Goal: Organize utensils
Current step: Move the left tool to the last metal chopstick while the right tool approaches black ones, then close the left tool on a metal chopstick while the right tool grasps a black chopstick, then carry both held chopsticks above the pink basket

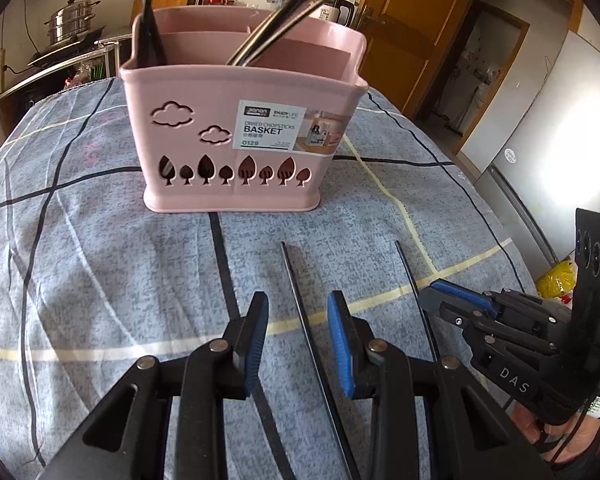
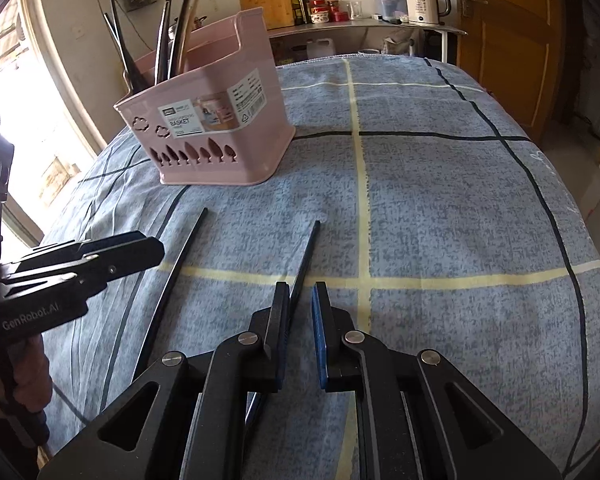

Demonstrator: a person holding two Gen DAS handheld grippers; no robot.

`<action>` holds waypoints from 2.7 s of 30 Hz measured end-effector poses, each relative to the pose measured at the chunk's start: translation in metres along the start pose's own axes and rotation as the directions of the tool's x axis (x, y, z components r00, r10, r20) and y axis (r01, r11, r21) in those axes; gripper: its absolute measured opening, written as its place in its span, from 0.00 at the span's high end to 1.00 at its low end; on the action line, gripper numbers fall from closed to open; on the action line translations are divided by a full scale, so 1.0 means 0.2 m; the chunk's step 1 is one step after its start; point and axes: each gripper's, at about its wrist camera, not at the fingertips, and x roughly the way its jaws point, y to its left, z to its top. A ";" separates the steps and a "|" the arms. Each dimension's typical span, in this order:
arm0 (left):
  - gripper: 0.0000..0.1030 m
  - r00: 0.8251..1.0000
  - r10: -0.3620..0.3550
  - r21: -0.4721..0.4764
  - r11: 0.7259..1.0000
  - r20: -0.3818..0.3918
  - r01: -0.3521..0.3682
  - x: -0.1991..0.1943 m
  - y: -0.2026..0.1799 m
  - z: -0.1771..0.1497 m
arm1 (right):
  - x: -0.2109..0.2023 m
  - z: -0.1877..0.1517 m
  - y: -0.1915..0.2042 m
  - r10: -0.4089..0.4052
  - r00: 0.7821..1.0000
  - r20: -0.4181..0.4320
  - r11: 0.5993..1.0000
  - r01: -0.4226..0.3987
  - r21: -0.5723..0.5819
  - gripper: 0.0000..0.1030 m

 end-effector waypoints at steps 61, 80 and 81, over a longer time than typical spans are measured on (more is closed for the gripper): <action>0.95 0.937 -0.009 0.135 0.990 0.348 -0.041 -0.84 -0.07 0.29 | -0.76 0.34 0.19 0.125 0.905 0.407 0.987 -0.071 -0.145 0.96; 0.95 0.912 0.023 0.100 0.992 0.409 -0.070 -1.04 0.07 0.63 | -0.82 0.67 0.40 0.225 0.848 0.479 0.965 -0.125 -0.231 0.96; 0.95 0.908 0.024 0.096 0.993 0.418 -0.070 -1.06 0.08 0.65 | -0.83 0.69 0.42 0.228 0.844 0.486 0.964 -0.127 -0.233 0.96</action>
